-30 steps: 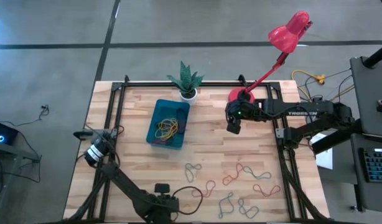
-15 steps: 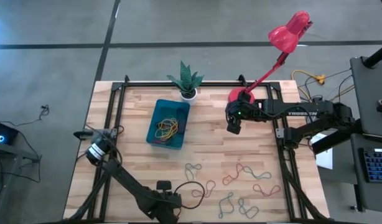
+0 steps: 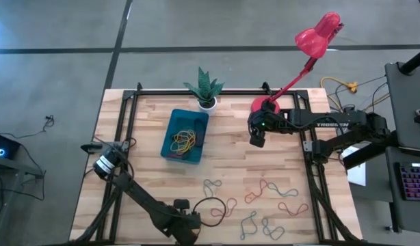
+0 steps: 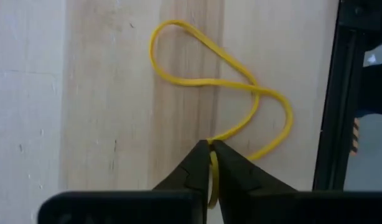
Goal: Pick and place rubber bands into bin
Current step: Put the yellow rubber band into the blue bin, then put the blue rubber band into the blue bin
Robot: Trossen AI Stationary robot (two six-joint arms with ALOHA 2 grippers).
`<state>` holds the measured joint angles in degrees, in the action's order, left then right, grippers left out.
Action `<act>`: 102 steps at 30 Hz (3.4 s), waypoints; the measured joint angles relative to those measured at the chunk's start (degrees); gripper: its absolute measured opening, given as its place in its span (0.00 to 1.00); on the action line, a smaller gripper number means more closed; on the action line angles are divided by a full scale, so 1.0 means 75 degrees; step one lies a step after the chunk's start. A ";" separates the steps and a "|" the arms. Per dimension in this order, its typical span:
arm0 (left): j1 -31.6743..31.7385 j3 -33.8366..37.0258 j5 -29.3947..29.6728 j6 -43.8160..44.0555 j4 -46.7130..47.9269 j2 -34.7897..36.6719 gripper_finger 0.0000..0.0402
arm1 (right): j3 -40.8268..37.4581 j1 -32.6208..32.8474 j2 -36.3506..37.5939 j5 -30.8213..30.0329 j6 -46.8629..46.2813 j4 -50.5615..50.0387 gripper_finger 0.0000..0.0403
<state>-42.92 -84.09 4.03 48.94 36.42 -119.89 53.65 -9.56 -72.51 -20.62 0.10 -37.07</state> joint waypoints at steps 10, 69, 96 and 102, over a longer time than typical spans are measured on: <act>0.0396 -0.0119 0.0497 -0.0486 0.3928 0.1730 0.00 | 0.0000 -0.0014 0.0000 -0.0017 0.0009 0.0330 0.46; 0.3389 0.1166 0.0144 -0.5238 -0.1981 0.1438 0.40 | -0.0073 -0.0032 0.0000 -0.0032 0.0044 0.0097 0.46; 0.3658 0.1511 -0.0715 -0.4984 -0.1210 0.0875 0.01 | -0.0073 -0.0029 0.0000 -0.0044 -0.0416 -0.0639 0.46; 0.3628 0.1476 -0.1466 -0.4727 0.0153 0.1417 0.00 | -0.0073 -0.0030 0.0000 -0.0050 -0.0389 -0.0575 0.46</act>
<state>-15.71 -73.02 -6.96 13.49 37.57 -109.26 53.10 -9.79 -72.51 -20.99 -2.82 -41.38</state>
